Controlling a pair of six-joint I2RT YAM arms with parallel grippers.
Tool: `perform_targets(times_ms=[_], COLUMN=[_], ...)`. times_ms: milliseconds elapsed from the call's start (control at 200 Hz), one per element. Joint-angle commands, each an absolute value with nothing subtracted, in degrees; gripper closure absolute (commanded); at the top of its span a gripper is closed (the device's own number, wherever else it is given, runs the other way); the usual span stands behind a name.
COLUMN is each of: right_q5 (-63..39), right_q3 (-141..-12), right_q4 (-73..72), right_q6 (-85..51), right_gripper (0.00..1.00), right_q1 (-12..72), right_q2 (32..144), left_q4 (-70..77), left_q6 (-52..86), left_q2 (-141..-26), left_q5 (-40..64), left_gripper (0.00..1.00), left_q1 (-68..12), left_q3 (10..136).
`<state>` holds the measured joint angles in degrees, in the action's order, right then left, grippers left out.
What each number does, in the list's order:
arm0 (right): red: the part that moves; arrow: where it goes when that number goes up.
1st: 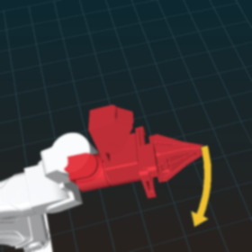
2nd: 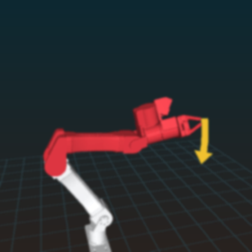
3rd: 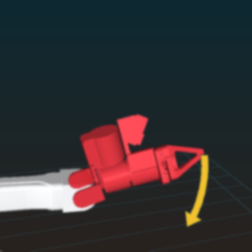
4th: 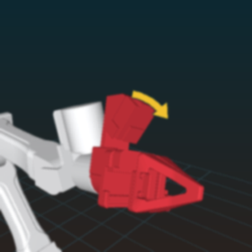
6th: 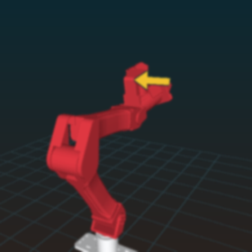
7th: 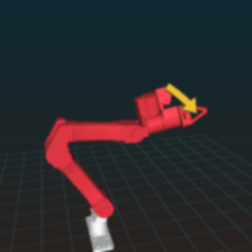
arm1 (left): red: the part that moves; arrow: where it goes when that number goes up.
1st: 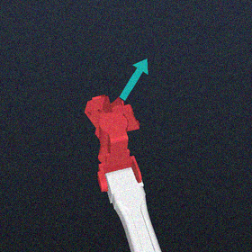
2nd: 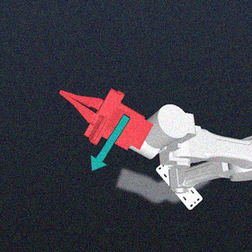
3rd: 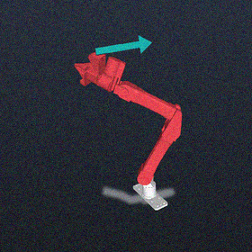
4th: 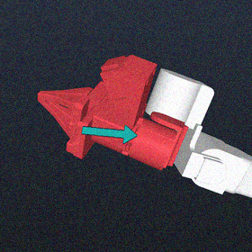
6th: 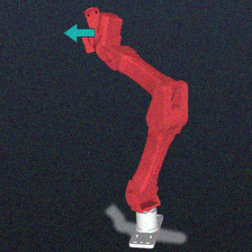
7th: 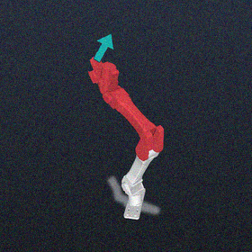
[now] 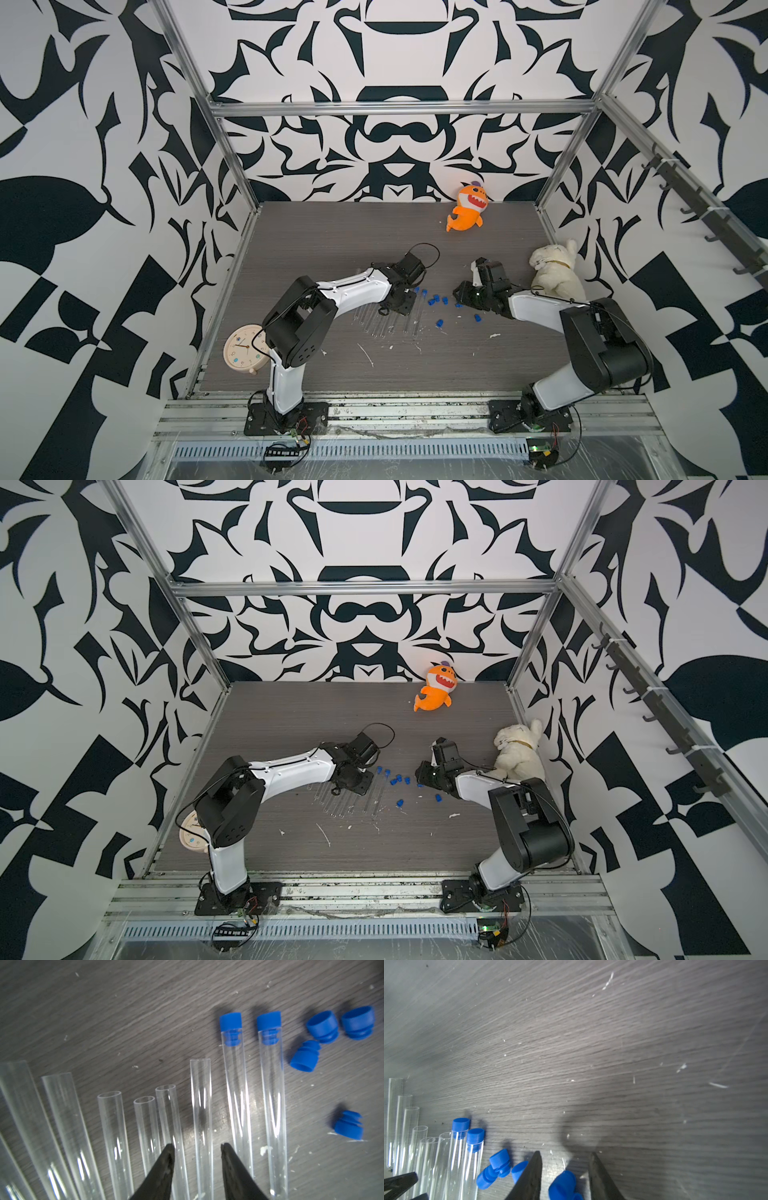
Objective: Remove stoppers from test tubes
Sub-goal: Place the stopper at the center of the board, then pick up the test tube at the center of the board.
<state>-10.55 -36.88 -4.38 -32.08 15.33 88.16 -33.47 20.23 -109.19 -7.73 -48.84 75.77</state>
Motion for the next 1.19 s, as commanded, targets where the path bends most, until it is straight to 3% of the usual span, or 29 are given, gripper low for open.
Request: perform_targets(times_ms=[0,345,625,1190], right_q5=[-8.9,-9.2,-12.1,-12.3], right_q3=[-37.2,-36.3,-31.4,-30.1], right_q4=[-3.7,-3.4,-9.4,-10.9], right_q6=[-30.8,-29.3,-27.8,-27.7], right_gripper=[0.57,0.52,0.34,0.22], right_q1=[15.1,15.1,15.0,15.0], right_q2=[85.3,80.9,74.6,72.5], left_q4=[-34.7,-34.1,-34.4,-35.5], left_q6=[20.7,20.8,20.7,20.6], left_q2=[-108.2,-111.3,-114.8,-118.9], left_q5=[-7.1,-5.2,-4.7,-5.1], left_gripper=[0.58,0.56,0.56,0.59], left_q1=[-49.5,-50.4,-50.5,-50.4], left_q3=[78.0,81.0,83.3,85.5])
